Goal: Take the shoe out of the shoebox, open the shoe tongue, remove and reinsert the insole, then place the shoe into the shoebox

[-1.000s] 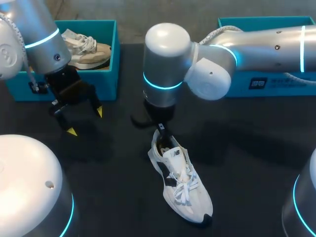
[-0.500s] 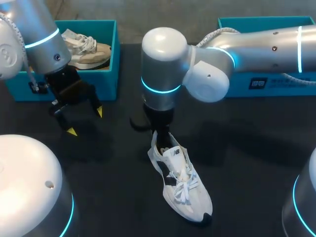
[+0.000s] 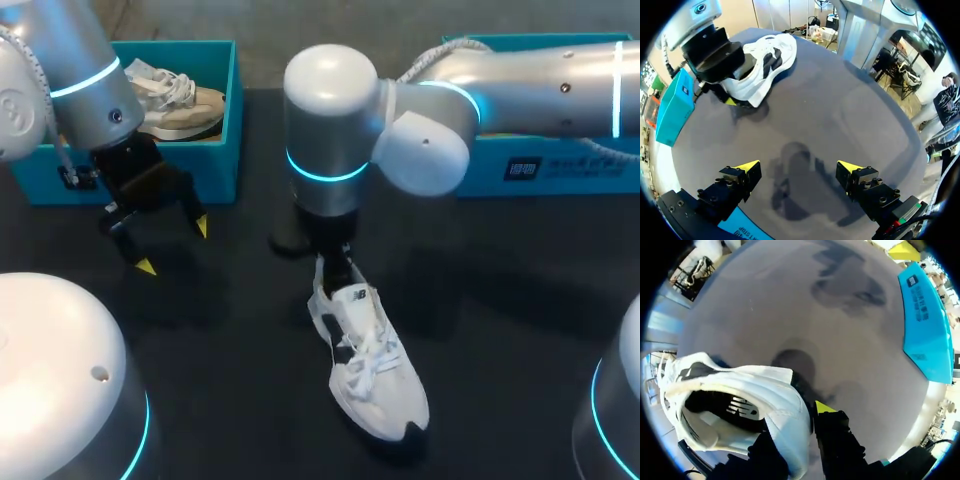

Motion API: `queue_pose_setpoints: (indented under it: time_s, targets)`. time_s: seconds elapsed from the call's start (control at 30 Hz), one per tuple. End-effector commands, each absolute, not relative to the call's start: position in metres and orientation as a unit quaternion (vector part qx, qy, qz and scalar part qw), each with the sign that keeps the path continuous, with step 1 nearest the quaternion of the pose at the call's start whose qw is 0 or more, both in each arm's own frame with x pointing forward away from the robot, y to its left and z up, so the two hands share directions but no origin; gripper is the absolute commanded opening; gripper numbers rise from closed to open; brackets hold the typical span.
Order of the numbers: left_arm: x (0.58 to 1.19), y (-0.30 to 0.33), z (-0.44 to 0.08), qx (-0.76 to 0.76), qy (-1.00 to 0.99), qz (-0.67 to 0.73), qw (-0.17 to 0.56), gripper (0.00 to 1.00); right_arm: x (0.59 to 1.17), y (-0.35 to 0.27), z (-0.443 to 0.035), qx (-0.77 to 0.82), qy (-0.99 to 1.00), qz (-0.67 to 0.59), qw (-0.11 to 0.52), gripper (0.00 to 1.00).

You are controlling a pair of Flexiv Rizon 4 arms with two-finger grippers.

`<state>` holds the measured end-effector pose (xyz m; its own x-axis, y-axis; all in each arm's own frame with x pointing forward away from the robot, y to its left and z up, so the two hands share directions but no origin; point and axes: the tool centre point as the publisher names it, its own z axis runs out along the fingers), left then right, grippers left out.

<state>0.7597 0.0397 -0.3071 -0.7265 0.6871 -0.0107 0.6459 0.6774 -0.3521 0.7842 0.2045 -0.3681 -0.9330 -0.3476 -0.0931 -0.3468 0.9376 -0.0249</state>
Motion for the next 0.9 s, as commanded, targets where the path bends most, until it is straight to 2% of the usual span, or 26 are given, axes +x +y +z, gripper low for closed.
queue_pose_setpoints:
  time_s: [0.03, 0.27, 0.4, 0.9]
  targets:
    - [0.759, 0.04, -0.307, -0.365, -0.914, 0.167, 0.061, 1.0, 0.788, 0.176, -0.319, -0.177, 0.982, -0.011, 0.066, 0.0]
    - [0.759, 0.04, -0.307, -0.365, -0.914, 0.167, 0.061, 1.0, 0.82, 0.131, -0.257, -0.169, 0.98, -0.048, 0.097, 0.0]
    - [0.759, 0.04, -0.307, -0.365, -0.914, 0.167, 0.061, 1.0, 0.836, 0.111, -0.22, -0.173, 0.978, -0.014, 0.115, 0.0]
    - [0.759, 0.04, -0.307, -0.365, -0.914, 0.167, 0.061, 1.0, 0.836, 0.111, -0.22, -0.173, 0.978, -0.014, 0.115, 0.0]
